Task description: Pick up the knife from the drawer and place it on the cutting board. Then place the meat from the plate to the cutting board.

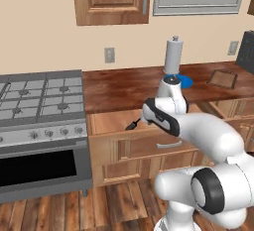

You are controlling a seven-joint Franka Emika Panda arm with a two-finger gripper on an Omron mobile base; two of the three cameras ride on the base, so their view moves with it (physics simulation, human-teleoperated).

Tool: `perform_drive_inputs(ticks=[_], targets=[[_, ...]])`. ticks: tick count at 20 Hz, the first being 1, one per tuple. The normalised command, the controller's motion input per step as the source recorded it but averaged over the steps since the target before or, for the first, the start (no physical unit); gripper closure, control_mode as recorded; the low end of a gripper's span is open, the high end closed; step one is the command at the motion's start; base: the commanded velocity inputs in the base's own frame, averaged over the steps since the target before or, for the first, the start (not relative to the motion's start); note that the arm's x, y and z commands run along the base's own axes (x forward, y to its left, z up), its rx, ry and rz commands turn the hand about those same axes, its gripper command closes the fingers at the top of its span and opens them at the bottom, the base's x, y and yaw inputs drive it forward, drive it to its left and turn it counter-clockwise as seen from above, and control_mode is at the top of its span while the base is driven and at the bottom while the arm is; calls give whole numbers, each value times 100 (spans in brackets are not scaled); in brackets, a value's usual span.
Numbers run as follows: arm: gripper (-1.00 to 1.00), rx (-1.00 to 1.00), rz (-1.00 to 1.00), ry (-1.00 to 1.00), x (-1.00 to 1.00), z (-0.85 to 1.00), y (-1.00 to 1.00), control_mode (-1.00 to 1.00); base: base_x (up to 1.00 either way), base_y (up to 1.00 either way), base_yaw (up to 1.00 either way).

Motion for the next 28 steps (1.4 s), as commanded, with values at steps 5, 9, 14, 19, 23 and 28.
perform_drive_inputs(ticks=[5, 9, 14, 19, 23, 28], targets=[[-100, 4, 0, 2, 39, -23, 0, -100, 0, 0, 0], [-100, 3, 0, 1, 36, -28, 0, -100, 0, 0, 0], [-100, 1, 0, 0, 34, -21, 0, -100, 0, 0, 0], [-100, 0, 0, 0, 22, -11, 0, -100, 0, 0, 0], [-100, 0, 0, 0, 18, -11, 0, -100, 0, 0, 0], [-100, 0, 0, 0, 19, -26, 0, -100, 0, 0, 0]])
